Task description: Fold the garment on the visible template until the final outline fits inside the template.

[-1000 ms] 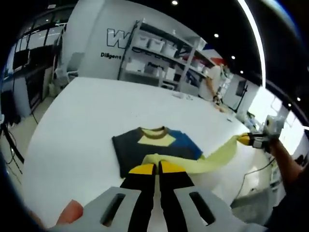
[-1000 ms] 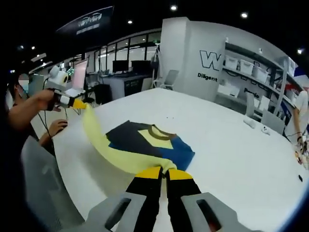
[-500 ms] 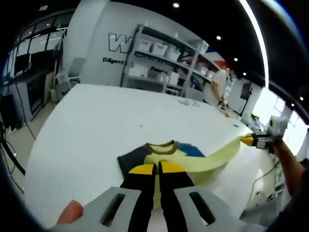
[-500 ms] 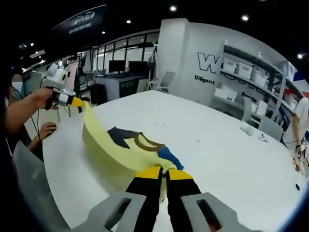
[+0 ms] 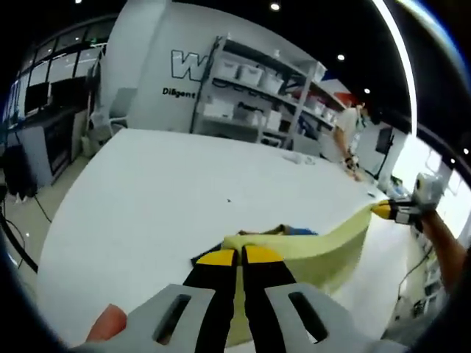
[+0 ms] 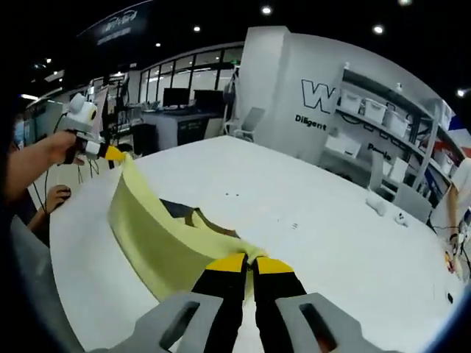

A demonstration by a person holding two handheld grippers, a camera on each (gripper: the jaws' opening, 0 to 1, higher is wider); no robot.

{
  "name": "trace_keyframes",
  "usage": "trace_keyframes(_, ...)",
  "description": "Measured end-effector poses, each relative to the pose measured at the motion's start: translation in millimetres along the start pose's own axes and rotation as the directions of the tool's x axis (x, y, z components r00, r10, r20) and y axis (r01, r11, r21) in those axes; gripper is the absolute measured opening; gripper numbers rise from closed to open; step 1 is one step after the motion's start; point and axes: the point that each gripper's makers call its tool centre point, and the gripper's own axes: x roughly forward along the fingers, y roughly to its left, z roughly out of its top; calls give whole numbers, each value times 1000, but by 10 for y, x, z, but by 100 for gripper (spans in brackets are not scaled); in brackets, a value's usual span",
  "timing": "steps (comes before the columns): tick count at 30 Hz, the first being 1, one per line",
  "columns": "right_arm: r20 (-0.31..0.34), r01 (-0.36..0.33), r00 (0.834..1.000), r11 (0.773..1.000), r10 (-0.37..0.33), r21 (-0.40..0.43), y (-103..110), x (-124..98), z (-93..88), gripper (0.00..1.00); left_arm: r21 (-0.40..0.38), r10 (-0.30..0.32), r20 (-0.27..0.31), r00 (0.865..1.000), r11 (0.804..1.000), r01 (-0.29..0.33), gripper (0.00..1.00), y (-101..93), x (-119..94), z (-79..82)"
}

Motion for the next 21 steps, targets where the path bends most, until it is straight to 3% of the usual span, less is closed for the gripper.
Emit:
trace_keyframes(11, -1, 11, 1000, 1000, -11, -1, -219, 397, 42, 0, -8, 27, -9, 1000, 1000, -27, 0, 220, 382, 43)
trace_keyframes(21, -16, 30, 999, 999, -30, 33, -392, 824, -153, 0, -22, 44, -25, 999, 999, -45, 0, 404, 766, -30)
